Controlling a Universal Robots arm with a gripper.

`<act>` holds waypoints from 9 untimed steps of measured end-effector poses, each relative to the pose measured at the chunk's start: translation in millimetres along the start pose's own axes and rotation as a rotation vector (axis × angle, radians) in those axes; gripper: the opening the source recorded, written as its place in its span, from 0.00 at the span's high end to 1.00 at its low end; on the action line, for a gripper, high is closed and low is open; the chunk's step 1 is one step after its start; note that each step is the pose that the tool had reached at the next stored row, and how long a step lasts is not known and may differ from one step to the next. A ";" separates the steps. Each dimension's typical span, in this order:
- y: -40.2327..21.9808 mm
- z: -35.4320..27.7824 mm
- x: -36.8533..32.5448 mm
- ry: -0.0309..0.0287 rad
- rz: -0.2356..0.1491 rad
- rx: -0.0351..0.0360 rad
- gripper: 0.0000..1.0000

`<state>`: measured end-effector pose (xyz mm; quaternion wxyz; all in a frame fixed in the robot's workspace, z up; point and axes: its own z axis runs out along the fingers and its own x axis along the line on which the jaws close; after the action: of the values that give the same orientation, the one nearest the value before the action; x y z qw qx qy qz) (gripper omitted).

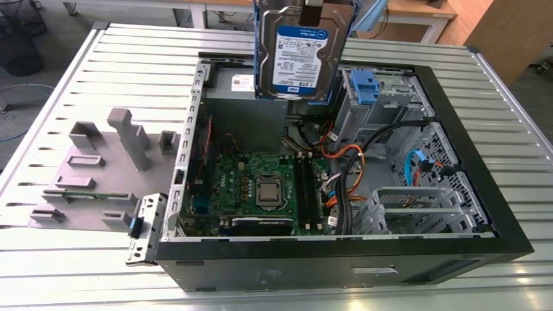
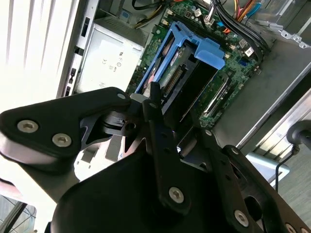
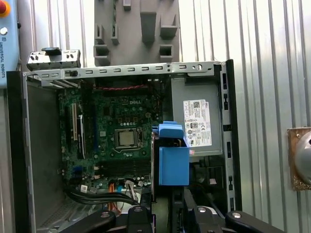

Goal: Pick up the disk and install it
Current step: 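Pick up the disk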

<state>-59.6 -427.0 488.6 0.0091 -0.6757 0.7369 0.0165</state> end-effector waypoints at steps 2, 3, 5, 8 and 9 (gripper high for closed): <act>-0.1 0.1 0.8 0.0016 0.000 0.0001 0.65; -0.1 0.2 1.2 0.0023 0.000 0.0003 0.65; -0.2 0.3 1.9 0.0042 0.000 0.0003 0.65; -0.3 0.5 3.0 0.0068 0.000 0.0005 0.65; -0.3 0.6 3.3 0.0075 0.000 0.0007 0.65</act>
<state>-59.5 -430.3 487.9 0.0065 -0.6758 0.7370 0.0137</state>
